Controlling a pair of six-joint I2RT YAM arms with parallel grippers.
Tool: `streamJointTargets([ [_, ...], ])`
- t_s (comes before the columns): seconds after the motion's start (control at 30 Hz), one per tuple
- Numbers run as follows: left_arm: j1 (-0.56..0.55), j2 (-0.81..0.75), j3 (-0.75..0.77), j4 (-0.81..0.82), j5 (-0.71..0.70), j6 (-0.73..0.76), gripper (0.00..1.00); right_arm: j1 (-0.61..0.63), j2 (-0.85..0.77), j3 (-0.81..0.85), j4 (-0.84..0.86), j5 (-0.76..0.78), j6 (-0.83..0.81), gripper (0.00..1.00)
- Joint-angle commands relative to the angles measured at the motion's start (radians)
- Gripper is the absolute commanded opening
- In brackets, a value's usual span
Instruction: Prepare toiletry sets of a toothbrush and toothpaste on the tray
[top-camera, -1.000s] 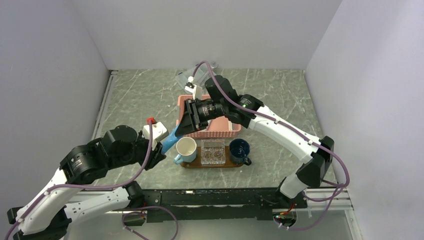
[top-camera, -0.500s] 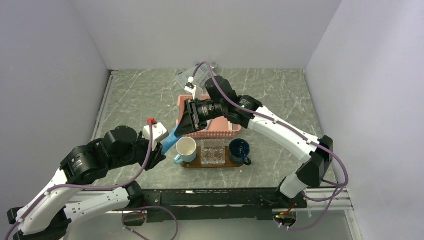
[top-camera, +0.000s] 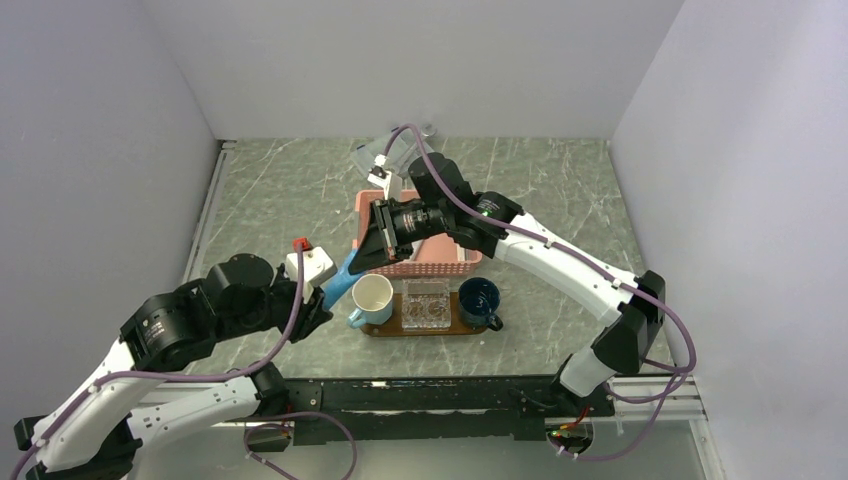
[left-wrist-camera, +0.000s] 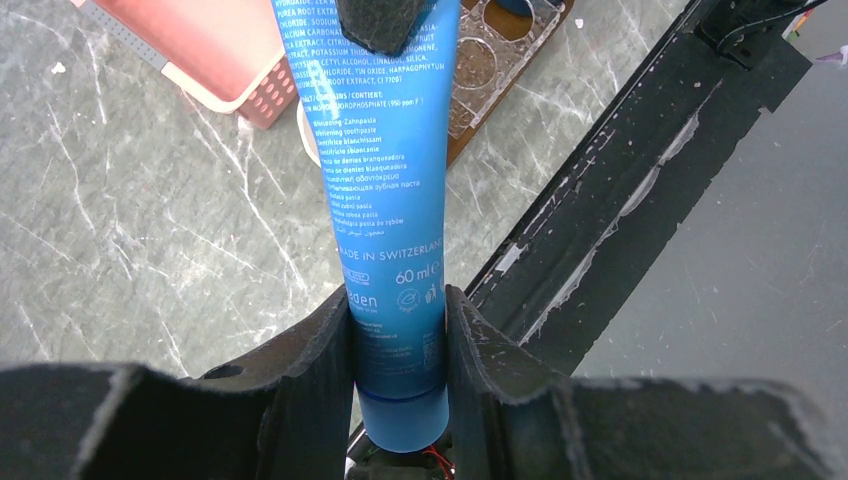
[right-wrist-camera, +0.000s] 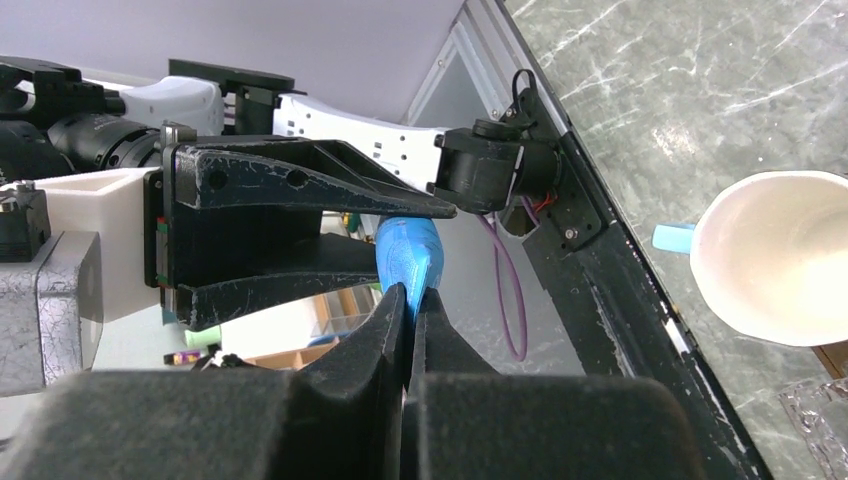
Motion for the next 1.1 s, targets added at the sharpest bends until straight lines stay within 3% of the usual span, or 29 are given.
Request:
streamJointTargets([
  [0.0,-0.005,-0.007,-0.008,0.084,0.008,-0.005,0.00,0.010,0.006,0.021,0.024,-0.018,-0.013,0.00],
  [0.1,-0.005,-0.012,-0.017,0.101,0.007,-0.010,0.04,0.011,-0.010,0.012,0.033,-0.004,-0.016,0.00],
  [0.27,-0.005,-0.020,-0.040,0.130,0.007,-0.011,0.31,0.010,-0.035,0.011,0.018,0.041,-0.035,0.00],
  [0.43,-0.005,-0.025,-0.042,0.145,0.029,-0.021,0.44,0.009,-0.057,0.042,-0.038,0.103,-0.077,0.00],
  [0.5,-0.005,-0.037,-0.036,0.168,0.051,-0.031,0.71,0.008,-0.063,0.056,-0.072,0.127,-0.104,0.00],
  [0.57,-0.005,-0.045,-0.032,0.197,0.074,-0.041,0.84,0.009,-0.075,0.060,-0.092,0.147,-0.119,0.00],
  [0.73,-0.005,-0.043,-0.034,0.246,0.099,-0.069,0.99,0.007,-0.112,0.081,-0.159,0.212,-0.177,0.00],
  [1.07,-0.005,-0.033,-0.039,0.276,-0.019,-0.142,0.99,0.009,-0.175,0.216,-0.454,0.444,-0.372,0.00],
])
